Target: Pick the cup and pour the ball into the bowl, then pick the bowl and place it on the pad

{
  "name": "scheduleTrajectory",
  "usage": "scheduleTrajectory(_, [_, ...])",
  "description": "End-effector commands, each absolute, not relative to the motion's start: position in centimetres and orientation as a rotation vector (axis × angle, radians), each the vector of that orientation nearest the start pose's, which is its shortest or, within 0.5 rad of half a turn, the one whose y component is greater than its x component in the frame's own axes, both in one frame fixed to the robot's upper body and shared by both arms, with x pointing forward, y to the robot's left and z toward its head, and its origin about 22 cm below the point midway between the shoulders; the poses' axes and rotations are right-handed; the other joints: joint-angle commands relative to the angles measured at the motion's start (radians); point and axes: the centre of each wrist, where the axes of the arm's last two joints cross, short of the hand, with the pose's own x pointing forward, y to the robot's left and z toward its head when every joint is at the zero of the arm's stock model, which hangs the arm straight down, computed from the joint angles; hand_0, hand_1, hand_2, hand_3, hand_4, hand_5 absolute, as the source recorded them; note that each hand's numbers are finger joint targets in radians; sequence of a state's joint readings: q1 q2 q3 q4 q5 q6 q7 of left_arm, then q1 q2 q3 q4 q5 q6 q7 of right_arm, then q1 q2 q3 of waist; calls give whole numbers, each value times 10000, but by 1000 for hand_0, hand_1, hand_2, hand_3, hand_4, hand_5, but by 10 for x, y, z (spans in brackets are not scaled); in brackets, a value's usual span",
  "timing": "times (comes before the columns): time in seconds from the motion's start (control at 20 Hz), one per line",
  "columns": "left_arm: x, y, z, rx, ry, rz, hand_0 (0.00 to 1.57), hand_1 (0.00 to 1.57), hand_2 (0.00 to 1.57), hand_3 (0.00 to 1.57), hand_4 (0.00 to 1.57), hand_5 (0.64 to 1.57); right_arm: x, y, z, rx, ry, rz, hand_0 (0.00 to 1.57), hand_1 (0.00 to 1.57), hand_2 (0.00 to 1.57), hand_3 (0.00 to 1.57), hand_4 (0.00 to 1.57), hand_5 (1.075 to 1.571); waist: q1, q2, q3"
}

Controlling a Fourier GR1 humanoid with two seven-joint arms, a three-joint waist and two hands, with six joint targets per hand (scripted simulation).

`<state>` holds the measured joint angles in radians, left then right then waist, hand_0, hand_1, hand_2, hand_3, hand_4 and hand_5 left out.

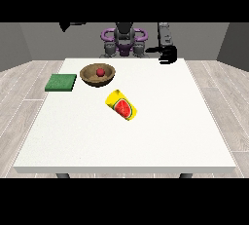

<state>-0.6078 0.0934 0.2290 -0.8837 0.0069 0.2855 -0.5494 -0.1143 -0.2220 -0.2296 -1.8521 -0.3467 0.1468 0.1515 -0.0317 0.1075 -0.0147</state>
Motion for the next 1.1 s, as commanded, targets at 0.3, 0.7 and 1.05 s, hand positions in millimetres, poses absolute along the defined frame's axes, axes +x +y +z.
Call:
scheduleTrajectory(0.3, [387,369,79,-37,-21668,2167,0,0,0,0,0,1540,246,-262,133,787,-19344,-75,0,0,0,0,493,1568,77,1831,136])
scheduleTrajectory(0.7, [396,402,191,1058,-22099,380,0,0,0,0,0,1518,274,-258,61,1132,-18435,-835,0,0,0,0,397,1568,301,1986,161])
scheduleTrajectory(1.05, [385,420,254,1431,-22598,-75,0,0,0,0,0,1533,300,-299,18,1332,-18198,-1420,0,0,0,0,341,1571,332,2373,160])
